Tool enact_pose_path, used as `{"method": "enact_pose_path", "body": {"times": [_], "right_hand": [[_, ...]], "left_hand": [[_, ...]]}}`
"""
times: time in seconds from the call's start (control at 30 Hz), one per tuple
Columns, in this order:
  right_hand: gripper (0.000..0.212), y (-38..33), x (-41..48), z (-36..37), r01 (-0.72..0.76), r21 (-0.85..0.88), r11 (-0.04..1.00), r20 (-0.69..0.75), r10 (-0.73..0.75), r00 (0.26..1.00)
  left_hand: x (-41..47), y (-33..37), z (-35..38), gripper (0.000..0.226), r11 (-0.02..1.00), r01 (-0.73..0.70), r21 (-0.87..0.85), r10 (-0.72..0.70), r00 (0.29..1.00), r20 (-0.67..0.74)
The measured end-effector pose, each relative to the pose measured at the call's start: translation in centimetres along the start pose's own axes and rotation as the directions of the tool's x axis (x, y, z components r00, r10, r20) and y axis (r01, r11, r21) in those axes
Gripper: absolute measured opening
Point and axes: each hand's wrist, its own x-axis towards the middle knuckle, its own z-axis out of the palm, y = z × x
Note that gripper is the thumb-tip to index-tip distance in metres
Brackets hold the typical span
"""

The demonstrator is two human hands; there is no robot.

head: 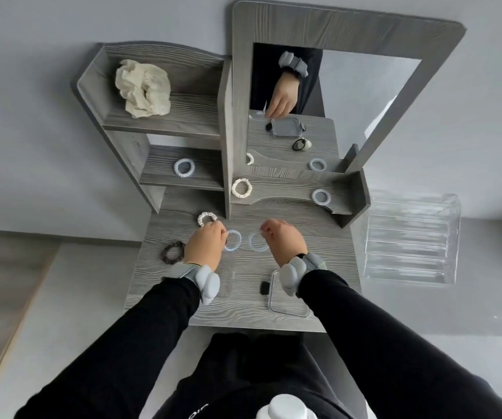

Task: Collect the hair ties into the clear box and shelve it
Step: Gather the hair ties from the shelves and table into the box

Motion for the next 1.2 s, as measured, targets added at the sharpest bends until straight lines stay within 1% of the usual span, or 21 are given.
{"method": "enact_pose_path", "body": {"times": [0.13,0.27,0.37,0.47,0.63,0.8,0.9,0.97,1.03,1.1,1.2], "right_hand": [[0.020,-3.7,-1.3,3.0,0.025,0.021,0.999,0.045,-0.026,0.999],[0.018,-6.8,-1.8,5.8,0.025,0.001,1.000,0.129,-0.025,0.991],[0.017,-7.9,-1.9,7.2,0.031,-0.072,0.997,0.218,-0.014,0.976],[0.017,-9.3,-1.7,9.2,0.021,-0.159,0.987,0.275,0.024,0.961],[0.018,-9.9,-1.4,11.5,0.015,-0.258,0.966,0.374,0.085,0.924],[0.024,-9.4,-1.3,12.1,-0.024,-0.300,0.954,0.408,0.151,0.900],[0.026,-9.1,-1.6,11.7,-0.067,-0.288,0.955,0.370,0.175,0.912],[0.028,-8.5,-1.9,10.9,-0.135,-0.235,0.963,0.277,0.199,0.940],[0.030,-7.8,-2.0,9.8,-0.209,-0.134,0.969,0.173,0.230,0.958],[0.028,-7.1,-2.3,8.6,-0.268,-0.029,0.963,0.095,0.270,0.958],[0.023,-6.1,-2.5,7.5,-0.290,0.108,0.951,0.007,0.290,0.957]], "left_hand": [[-1.3,-3.5,-1.4,0.019,0.995,0.067,-0.078,-0.070,0.997,-0.036],[-2.3,-6.9,-2.2,0.010,0.988,0.096,-0.125,-0.102,0.994,-0.043],[-2.6,-8.3,-2.2,0.007,0.983,0.096,-0.157,-0.105,0.993,-0.046],[-2.9,-10.0,-2.5,0.008,0.983,0.103,-0.151,-0.107,0.994,-0.023],[-2.8,-11.3,-2.6,0.016,0.986,0.036,-0.163,-0.034,0.999,0.011],[-2.5,-10.7,-2.2,0.021,0.983,-0.080,-0.166,0.093,0.993,0.071],[-2.3,-9.6,-1.7,0.022,0.984,-0.121,-0.133,0.137,0.984,0.116],[-2.1,-8.7,-1.4,0.024,0.987,-0.136,-0.089,0.148,0.980,0.137],[-1.9,-7.8,-1.1,0.025,0.986,-0.163,-0.021,0.164,0.973,0.165],[-1.6,-6.9,-0.5,0.026,0.975,-0.216,0.049,0.199,0.952,0.233],[-1.4,-6.0,0.6,0.024,0.936,-0.322,0.140,0.261,0.905,0.335]]}}
